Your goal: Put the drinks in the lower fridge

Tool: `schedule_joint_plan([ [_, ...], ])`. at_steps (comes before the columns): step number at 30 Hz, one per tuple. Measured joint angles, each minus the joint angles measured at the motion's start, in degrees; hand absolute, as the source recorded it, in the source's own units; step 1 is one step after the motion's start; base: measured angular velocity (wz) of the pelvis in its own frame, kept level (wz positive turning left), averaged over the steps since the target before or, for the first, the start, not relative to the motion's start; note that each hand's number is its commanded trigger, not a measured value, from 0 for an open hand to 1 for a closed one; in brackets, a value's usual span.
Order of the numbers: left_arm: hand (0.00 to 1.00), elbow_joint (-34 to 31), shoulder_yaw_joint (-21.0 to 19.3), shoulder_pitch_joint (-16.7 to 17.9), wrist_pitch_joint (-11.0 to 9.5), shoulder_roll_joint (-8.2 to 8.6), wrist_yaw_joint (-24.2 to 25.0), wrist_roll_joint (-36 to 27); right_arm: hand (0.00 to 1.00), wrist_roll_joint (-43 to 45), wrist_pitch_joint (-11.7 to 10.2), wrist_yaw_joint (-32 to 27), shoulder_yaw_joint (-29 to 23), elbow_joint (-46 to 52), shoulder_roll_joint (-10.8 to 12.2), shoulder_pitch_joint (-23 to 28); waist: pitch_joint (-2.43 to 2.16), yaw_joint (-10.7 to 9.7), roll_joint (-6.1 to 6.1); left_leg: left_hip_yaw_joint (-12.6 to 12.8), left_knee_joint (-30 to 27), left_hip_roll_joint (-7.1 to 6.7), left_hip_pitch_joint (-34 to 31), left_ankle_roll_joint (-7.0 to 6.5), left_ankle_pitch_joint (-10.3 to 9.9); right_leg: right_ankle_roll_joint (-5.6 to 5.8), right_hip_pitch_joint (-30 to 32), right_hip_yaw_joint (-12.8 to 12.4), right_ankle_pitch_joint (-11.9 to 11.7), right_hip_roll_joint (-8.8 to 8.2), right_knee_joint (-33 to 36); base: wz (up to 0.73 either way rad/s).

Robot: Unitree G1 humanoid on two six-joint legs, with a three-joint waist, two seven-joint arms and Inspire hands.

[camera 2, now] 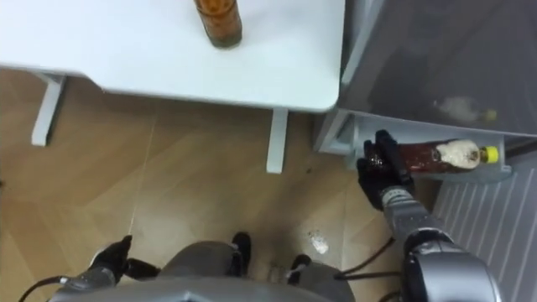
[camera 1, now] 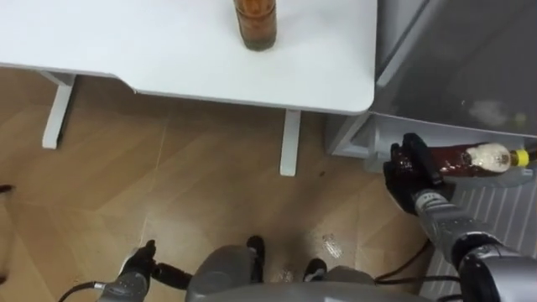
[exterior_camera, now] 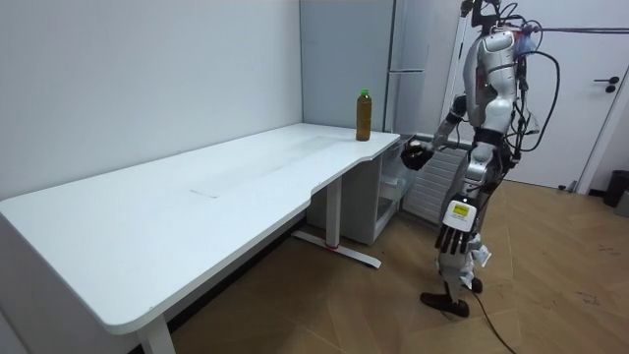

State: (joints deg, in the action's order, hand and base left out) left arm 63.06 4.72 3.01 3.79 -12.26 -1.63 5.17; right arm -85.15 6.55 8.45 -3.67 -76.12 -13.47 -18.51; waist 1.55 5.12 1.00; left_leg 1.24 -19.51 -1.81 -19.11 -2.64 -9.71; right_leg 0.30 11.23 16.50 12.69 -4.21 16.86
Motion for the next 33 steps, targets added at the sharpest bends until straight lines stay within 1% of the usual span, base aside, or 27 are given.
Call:
schedule_joint_plan([
  [3,0.00,0.88,-0.02,-1.32,-0.05,-0.29,-0.01,0.02,1.00,-0.04,0.51,-0.83,-0.13,-0.02,-1.55,-2.29,0.16,0.07,0.25,0.14,0.12,-0.02,-2.17,-0.06,0.52,-0.19,2.08,0.08,-0.12,-0.05,0.03,0.02],
  [5,0.00,1.08,0.01,-1.95,-0.07,-0.55,-0.10,-0.03,1.00,0.07,0.60,-0.89,-0.12,0.02,-2.68,-4.34,0.41,0.06,0.63,0.14,0.16,-0.01,-3.79,-0.04,0.94,-0.38,3.84,0.12,-0.27,-0.05,0.28,0.00],
  [8,0.00,1.00,0.17,-2.44,-0.09,-0.58,-0.44,-0.02,1.00,-0.41,1.00,-2.07,-0.33,0.01,-3.17,-6.13,0.73,0.05,1.13,0.34,0.18,0.14,-5.47,0.06,1.25,-0.51,5.93,0.02,-0.34,-0.07,0.92,-0.02],
  [12,0.00,1.10,1.17,-2.95,-0.06,-0.62,-0.48,-0.01,1.00,-0.37,1.03,-2.09,0.00,0.05,-4.19,-7.63,0.81,0.45,1.26,0.53,0.04,0.21,-7.41,0.06,1.42,-0.74,8.17,-0.71,-0.55,0.04,1.17,-0.09],
  [14,0.00,1.70,1.29,-3.45,-0.04,-0.64,-0.48,-0.01,1.00,-0.56,1.12,-3.46,-0.09,0.02,-4.99,-8.21,0.85,0.65,1.32,0.69,0.26,0.24,-7.48,0.05,1.48,-0.73,8.81,-0.99,-0.55,-0.12,1.81,-0.05],
  [16,0.00,1.87,1.90,-3.45,0.02,-0.75,-0.53,0.02,1.00,-0.63,1.12,-4.24,-0.13,-0.09,-5.25,-8.98,0.86,1.05,1.34,1.01,0.57,0.21,-7.46,0.00,1.55,-0.73,9.14,-1.54,-0.55,-0.14,1.89,-0.12],
  [18,0.00,1.93,2.23,-3.45,0.10,-0.94,-0.54,0.00,1.00,-0.92,1.13,-4.90,-0.33,-0.17,-5.31,-9.65,0.94,1.03,1.47,1.07,0.93,0.14,-7.59,0.02,1.76,-0.73,9.48,-1.82,-0.55,-0.16,1.90,-0.04],
  [20,0.00,2.00,2.35,-3.45,0.63,-1.17,-0.48,-0.01,1.00,-1.72,1.24,-5.93,-0.53,-0.17,-5.43,-10.63,1.14,1.04,1.82,1.13,1.07,0.12,-7.90,0.07,1.97,-0.73,9.94,-1.96,-0.55,-0.17,1.97,0.00],
  [22,0.00,2.06,2.41,-3.44,1.15,-1.18,-0.43,-0.02,1.00,-1.83,1.92,-6.59,-0.79,-0.17,-5.68,-10.91,1.27,1.09,2.03,1.29,1.11,0.19,-7.90,0.07,1.99,-0.73,10.03,-1.92,-0.54,-0.23,2.06,-0.02],
  [24,0.00,2.03,2.51,-3.44,1.21,-1.18,-0.43,-0.04,1.00,-1.83,2.38,-6.59,-0.80,-0.17,-5.99,-11.02,1.42,1.22,2.27,1.82,1.23,0.30,-7.90,0.00,2.03,-0.73,10.42,-2.10,-0.54,-0.37,2.32,-0.09],
  [25,0.00,2.03,2.86,-3.46,1.20,-1.22,-0.43,-0.05,0.00,-1.79,2.38,-6.65,-0.78,-0.17,-6.00,-11.43,1.47,1.33,2.33,1.87,1.34,0.28,-8.11,-0.14,2.13,-0.70,10.98,-2.11,-0.51,-0.67,3.04,-0.07],
  [28,0.00,1.86,4.53,-3.80,1.18,-1.65,-0.34,-0.05,0.00,-1.84,2.38,-7.26,-0.80,-0.16,-6.11,-12.26,1.57,1.11,2.47,2.20,1.31,0.16,-8.82,-0.43,2.33,-0.67,12.00,-2.25,-0.50,-1.00,3.65,-0.02],
  [30,0.00,1.62,4.58,-3.94,1.12,-1.78,-0.35,-0.01,0.00,-2.07,2.36,-7.85,-0.82,-0.16,-6.31,-12.98,1.67,1.15,2.64,2.74,1.20,0.14,-9.36,-0.62,2.48,-0.58,12.97,-2.39,-0.44,-1.30,4.41,-0.05],
  [33,0.00,1.61,4.76,-4.07,1.12,-1.94,-0.36,-0.02,0.00,-2.05,2.27,-9.31,-0.82,-0.16,-6.63,-13.75,1.69,1.06,2.56,2.98,1.04,0.00,-9.94,-0.86,2.69,-0.50,13.76,-2.43,-0.40,-1.59,5.00,-0.02],
])
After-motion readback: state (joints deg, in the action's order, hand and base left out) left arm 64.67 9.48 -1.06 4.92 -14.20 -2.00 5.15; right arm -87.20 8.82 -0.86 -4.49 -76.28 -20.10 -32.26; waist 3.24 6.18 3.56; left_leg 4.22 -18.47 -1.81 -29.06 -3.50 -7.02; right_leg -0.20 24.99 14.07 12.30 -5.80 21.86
